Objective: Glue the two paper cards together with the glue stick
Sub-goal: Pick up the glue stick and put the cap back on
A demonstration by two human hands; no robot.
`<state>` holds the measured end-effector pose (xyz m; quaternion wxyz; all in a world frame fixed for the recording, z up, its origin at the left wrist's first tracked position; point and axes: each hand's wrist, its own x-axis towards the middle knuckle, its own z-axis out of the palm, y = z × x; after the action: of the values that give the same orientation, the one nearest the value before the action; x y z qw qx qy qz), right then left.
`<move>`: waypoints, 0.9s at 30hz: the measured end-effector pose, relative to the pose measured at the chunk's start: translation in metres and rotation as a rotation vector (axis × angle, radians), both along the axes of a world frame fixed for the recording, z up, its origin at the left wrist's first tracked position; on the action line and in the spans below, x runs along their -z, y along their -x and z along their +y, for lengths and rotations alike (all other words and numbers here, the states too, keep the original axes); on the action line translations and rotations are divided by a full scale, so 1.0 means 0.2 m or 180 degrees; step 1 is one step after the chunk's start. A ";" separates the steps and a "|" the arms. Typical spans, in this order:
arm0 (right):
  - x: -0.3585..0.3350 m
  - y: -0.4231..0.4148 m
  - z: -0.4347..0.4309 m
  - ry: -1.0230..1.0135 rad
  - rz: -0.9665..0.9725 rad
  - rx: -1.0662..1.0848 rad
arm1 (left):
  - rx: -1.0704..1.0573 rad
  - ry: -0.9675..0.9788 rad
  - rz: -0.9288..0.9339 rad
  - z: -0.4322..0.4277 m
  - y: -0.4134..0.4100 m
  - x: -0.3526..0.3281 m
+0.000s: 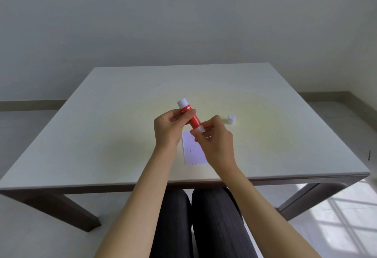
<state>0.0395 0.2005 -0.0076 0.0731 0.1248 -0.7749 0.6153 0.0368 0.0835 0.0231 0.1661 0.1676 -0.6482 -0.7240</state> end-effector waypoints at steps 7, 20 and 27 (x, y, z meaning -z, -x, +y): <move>0.08 0.34 0.28 -0.2516 0.0505 0.0482 | -0.0245 0.1344 0.0124 -0.04 0.00 0.05; -0.09 0.22 0.24 0.1153 -0.0638 -0.0029 | -0.0354 0.2851 0.0382 0.00 -0.03 0.06; -0.14 0.16 0.11 0.0680 -0.0363 -0.0285 | -0.0220 0.3131 0.0563 0.02 -0.05 0.03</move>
<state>0.0070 0.2229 0.0211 0.0144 0.1155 -0.7015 0.7031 0.0474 0.0883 0.0167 0.3037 0.0288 -0.8903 -0.3381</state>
